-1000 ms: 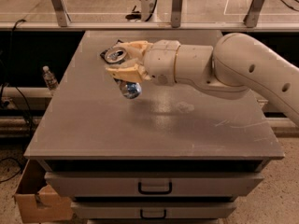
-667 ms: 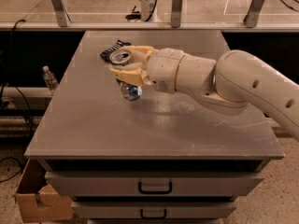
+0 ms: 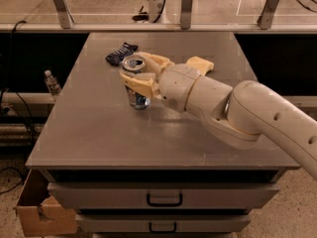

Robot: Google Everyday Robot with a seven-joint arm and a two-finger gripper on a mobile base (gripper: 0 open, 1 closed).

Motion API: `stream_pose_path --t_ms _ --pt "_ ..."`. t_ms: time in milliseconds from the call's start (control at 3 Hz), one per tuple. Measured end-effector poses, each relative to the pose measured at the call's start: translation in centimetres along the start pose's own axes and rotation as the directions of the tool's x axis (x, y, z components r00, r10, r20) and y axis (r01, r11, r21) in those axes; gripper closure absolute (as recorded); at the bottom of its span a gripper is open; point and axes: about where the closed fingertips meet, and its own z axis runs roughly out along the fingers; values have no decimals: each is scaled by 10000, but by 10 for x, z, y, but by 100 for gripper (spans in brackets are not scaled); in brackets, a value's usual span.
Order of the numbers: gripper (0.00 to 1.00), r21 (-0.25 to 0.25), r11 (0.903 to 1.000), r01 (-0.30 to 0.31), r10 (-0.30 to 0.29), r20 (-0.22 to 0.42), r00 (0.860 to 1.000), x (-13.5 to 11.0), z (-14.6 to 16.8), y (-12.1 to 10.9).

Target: Place redbull can upright

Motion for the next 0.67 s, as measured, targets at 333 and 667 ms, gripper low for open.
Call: stream_pose_path --t_ms 333,667 --pt "100 319 9992 -222 218 148 9997 4 -6 0" --pt "100 411 9979 -491 489 72 9988 12 -8 2"
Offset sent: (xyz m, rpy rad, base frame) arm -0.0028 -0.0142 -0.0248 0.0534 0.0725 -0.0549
